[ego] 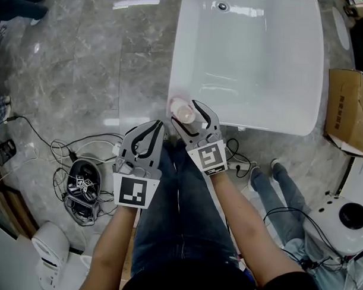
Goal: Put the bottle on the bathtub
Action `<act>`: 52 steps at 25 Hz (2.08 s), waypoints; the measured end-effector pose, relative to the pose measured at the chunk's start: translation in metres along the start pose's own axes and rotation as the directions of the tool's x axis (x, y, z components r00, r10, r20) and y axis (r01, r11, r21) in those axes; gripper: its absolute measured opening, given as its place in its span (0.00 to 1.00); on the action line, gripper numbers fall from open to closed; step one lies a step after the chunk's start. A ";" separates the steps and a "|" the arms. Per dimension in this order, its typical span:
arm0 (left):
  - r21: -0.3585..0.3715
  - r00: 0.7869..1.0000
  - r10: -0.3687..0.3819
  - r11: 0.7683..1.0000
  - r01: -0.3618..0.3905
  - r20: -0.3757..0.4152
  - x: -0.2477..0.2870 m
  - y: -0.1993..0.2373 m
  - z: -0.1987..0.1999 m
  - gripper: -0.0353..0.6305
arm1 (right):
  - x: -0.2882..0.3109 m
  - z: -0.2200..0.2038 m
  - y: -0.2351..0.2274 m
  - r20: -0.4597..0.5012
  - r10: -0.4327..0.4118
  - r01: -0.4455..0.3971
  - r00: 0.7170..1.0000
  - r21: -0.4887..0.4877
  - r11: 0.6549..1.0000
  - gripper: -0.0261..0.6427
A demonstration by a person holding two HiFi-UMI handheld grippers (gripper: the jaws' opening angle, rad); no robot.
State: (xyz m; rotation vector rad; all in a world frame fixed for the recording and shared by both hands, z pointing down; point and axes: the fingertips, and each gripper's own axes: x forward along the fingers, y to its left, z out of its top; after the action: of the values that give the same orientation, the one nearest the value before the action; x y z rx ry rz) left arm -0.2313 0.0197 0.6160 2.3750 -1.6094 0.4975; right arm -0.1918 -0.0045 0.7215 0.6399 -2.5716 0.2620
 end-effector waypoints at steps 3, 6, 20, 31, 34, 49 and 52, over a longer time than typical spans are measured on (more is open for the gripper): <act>-0.012 1.000 -0.014 1.000 0.014 -0.002 0.001 -0.008 0.011 0.10 | -0.029 0.004 -0.003 -0.002 -0.014 0.014 1.000 0.028 1.000 0.48; -0.007 0.999 -0.044 0.999 0.044 0.011 0.002 -0.016 0.030 0.10 | -0.063 0.016 -0.011 0.007 -0.049 0.049 0.999 0.050 0.998 0.48; 0.063 0.980 -0.124 0.991 0.116 0.155 0.009 -0.063 0.223 0.10 | -0.250 0.213 -0.108 0.205 -0.460 0.435 0.864 0.158 0.887 0.08; 0.101 0.956 -0.086 0.993 0.059 0.281 -0.001 -0.092 0.397 0.10 | -0.373 0.350 -0.151 0.352 -0.607 0.597 0.713 0.149 0.788 0.08; 0.100 0.939 -0.066 0.994 0.034 0.337 -0.011 -0.090 0.433 0.10 | -0.391 0.377 -0.155 0.401 -0.613 0.615 0.681 0.143 0.776 0.08; 0.115 0.932 -0.025 0.993 -0.018 0.362 -0.041 -0.077 0.460 0.10 | -0.396 0.415 -0.135 0.446 -0.592 0.618 0.672 0.103 0.779 0.08; 0.118 0.931 -0.025 0.993 -0.020 0.364 -0.038 -0.080 0.461 0.10 | -0.398 0.414 -0.139 0.460 -0.586 0.616 0.667 0.100 0.781 0.08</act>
State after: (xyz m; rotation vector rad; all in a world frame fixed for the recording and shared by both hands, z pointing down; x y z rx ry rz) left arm -0.1007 -0.0899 0.1788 2.6839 -1.7661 0.1573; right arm 0.0200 -0.0897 0.1763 1.6571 -2.5883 -0.2374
